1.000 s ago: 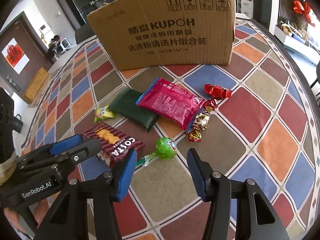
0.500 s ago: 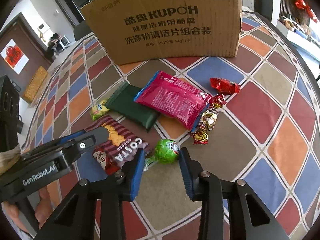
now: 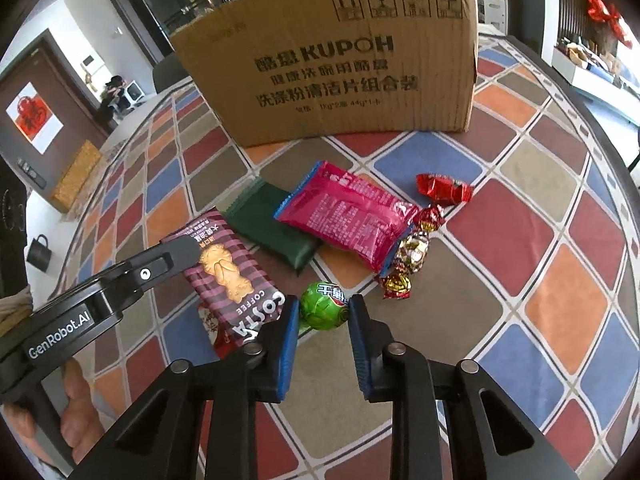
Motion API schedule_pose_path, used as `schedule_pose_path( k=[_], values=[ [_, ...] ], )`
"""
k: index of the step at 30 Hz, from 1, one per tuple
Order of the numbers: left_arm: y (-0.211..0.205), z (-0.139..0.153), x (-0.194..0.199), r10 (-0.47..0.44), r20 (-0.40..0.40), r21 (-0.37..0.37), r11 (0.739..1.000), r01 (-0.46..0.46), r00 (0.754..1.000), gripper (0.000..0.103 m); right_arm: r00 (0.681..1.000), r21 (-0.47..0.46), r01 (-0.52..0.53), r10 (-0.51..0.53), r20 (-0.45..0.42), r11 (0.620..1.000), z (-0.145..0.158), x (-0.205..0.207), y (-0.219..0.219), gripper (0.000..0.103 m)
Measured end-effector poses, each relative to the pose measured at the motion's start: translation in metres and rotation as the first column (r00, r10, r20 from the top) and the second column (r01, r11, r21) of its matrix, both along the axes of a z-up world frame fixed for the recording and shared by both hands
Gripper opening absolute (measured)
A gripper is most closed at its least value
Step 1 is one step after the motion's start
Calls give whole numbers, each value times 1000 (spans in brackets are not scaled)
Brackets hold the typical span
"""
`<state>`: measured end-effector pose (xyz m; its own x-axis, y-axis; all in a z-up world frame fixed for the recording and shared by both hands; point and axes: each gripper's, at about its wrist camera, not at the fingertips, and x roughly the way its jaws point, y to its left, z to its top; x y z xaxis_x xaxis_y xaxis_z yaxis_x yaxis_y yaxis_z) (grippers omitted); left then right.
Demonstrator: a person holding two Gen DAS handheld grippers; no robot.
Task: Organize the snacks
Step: 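Grasp the green lollipop with the right tool while the left tool grasps the Costa biscuit bar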
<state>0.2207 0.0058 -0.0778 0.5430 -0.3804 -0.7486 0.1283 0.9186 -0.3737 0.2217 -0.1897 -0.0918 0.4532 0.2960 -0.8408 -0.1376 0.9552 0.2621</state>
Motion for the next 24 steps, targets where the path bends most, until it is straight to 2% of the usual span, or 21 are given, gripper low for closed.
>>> schedule_pose_path(
  k=[8, 24],
  values=[
    [-10, 18, -9, -27, 61, 11, 1000, 26, 998, 8, 998, 11, 2, -3, 63, 1000, 23, -6, -6, 26],
    [-21, 57, -16, -50, 163, 27, 999, 47, 985, 8, 983, 11, -9, 7, 185, 1000, 68, -10, -15, 26]
  ],
)
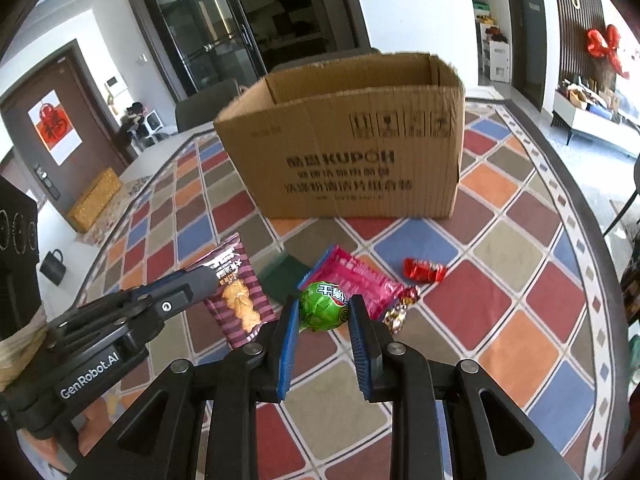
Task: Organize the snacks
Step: 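Grasp the green lollipop with the right tool while the left tool grasps the Costa biscuit bar, then carry both snacks over the cardboard box and open both tools to drop them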
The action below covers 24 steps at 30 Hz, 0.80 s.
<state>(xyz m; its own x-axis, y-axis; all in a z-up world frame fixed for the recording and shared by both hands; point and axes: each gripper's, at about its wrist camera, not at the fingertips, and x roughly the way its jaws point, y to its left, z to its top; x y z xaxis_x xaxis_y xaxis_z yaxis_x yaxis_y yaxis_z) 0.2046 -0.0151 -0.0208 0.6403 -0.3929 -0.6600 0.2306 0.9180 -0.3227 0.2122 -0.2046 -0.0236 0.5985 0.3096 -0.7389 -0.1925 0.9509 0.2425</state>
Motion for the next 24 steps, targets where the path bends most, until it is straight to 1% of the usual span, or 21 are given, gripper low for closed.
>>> schedule_pose_path(
  k=[12, 24],
  values=[
    [-3, 43, 14, 4, 114, 25, 1000, -7, 993, 8, 995, 0, 4, -4, 95, 1000, 34, 13, -3, 26],
    [-2, 92, 40, 20, 240, 58, 998, -35, 970, 8, 982, 17, 24, -27, 188, 1000, 74, 44, -7, 26]
  ],
)
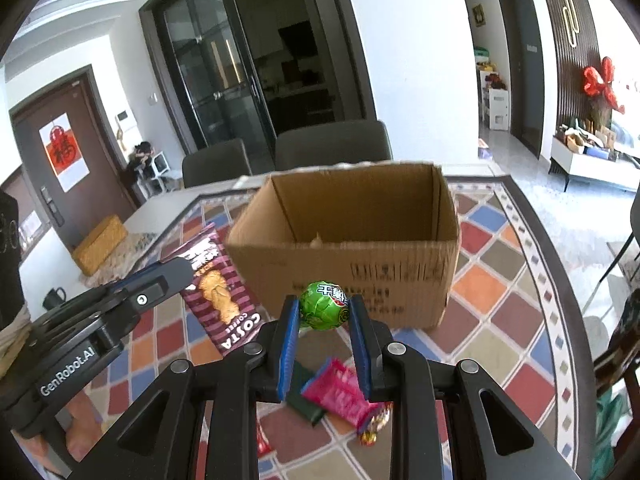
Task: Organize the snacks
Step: 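Carry both snacks over the cardboard box and open both tools to drop them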
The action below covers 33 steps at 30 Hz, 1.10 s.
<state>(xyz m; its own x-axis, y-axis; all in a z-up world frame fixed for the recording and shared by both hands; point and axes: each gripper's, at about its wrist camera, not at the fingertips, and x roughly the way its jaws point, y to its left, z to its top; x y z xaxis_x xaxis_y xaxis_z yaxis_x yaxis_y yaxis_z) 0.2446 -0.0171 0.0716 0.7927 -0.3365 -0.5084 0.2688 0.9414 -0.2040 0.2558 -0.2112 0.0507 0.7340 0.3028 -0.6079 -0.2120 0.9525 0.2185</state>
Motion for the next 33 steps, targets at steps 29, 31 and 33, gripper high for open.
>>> schedule_pose_path(
  k=[29, 31, 33],
  values=[
    [-19, 12, 103, -21, 1, 112, 994, 21, 1000, 8, 997, 4, 66, -66, 26, 998, 30, 105, -9, 26],
    [-20, 7, 111, -19, -14, 123, 992, 20, 1000, 8, 997, -2, 69, -69, 16, 998, 26, 110, -9, 26],
    [-21, 2, 118, -12, -32, 140, 990, 17, 999, 12, 997, -6, 74, -74, 5, 997, 22, 115, -10, 26]
  ],
)
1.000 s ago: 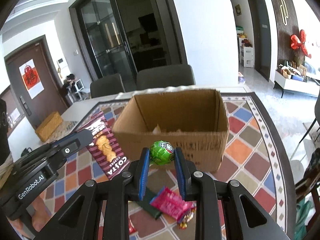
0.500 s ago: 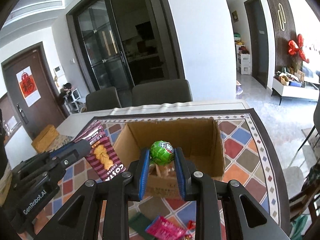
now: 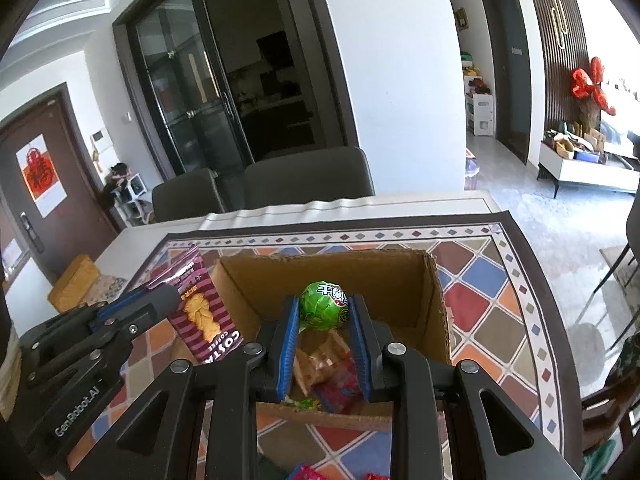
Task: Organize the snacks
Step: 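Carry both snacks over the cardboard box and open both tools to drop them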
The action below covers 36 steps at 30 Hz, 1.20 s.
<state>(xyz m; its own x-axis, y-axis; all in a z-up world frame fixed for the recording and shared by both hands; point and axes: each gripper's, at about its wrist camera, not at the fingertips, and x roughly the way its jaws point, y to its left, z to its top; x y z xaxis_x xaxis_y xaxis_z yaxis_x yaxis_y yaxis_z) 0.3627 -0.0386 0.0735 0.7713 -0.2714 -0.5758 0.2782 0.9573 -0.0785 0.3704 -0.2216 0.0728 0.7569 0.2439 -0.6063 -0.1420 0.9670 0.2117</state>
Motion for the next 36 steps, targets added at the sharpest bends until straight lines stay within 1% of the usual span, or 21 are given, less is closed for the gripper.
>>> schedule_pose_path(
  k=[1, 2, 3, 5, 6, 9, 16, 18, 23, 27, 29, 34, 36],
  values=[
    [0, -1, 2, 5, -7, 8, 1000, -5, 1000, 13, 1000, -2, 2, -2, -6, 1000, -2, 2, 1, 26],
    [0, -3, 3, 7, -11, 11, 1000, -7, 1000, 17, 1000, -2, 5, -5, -14, 1000, -4, 4, 1, 27],
    [0, -4, 3, 9, -14, 14, 1000, -9, 1000, 21, 1000, -3, 5, -5, -21, 1000, -5, 5, 1, 33],
    [-1, -6, 1, 17, -14, 27, 1000, -16, 1000, 25, 1000, -6, 5, -5, -31, 1000, -7, 5, 2, 43],
    [-1, -6, -1, 19, -13, 30, 999, -19, 1000, 25, 1000, -13, 6, -7, -29, 1000, -8, 4, 2, 44],
    [3, -8, -6, 29, -26, 23, 999, -29, 999, 25, 1000, -32, 3, -4, -20, 999, -9, -4, 3, 44],
    [10, -2, -27, 65, -32, 14, 998, -64, 997, 28, 1000, -29, -7, 6, -2, 1000, -1, -23, 3, 44],
    [10, 1, -35, 71, -31, 12, 997, -70, 997, 32, 1000, -29, -13, 13, 8, 1000, 3, -30, 3, 44],
    [10, 9, -59, 75, -28, 20, 997, -75, 997, 35, 999, -9, -33, 34, 24, 999, 8, -49, 2, 44],
    [10, 15, -78, 76, -21, 15, 997, -76, 997, 41, 999, 2, -44, 44, 19, 999, 7, -64, 4, 44],
    [9, 16, -86, 77, -20, 16, 997, -77, 997, 41, 999, 5, -45, 45, 18, 999, 4, -73, 3, 44],
    [8, 11, -107, 80, -33, 15, 997, -79, 996, 45, 999, 17, -49, 49, 13, 999, 0, -92, 0, 44],
    [8, 6, -114, 84, -51, 14, 996, -83, 995, 45, 999, 22, -52, 52, 10, 998, -2, -99, 0, 44]
  ],
)
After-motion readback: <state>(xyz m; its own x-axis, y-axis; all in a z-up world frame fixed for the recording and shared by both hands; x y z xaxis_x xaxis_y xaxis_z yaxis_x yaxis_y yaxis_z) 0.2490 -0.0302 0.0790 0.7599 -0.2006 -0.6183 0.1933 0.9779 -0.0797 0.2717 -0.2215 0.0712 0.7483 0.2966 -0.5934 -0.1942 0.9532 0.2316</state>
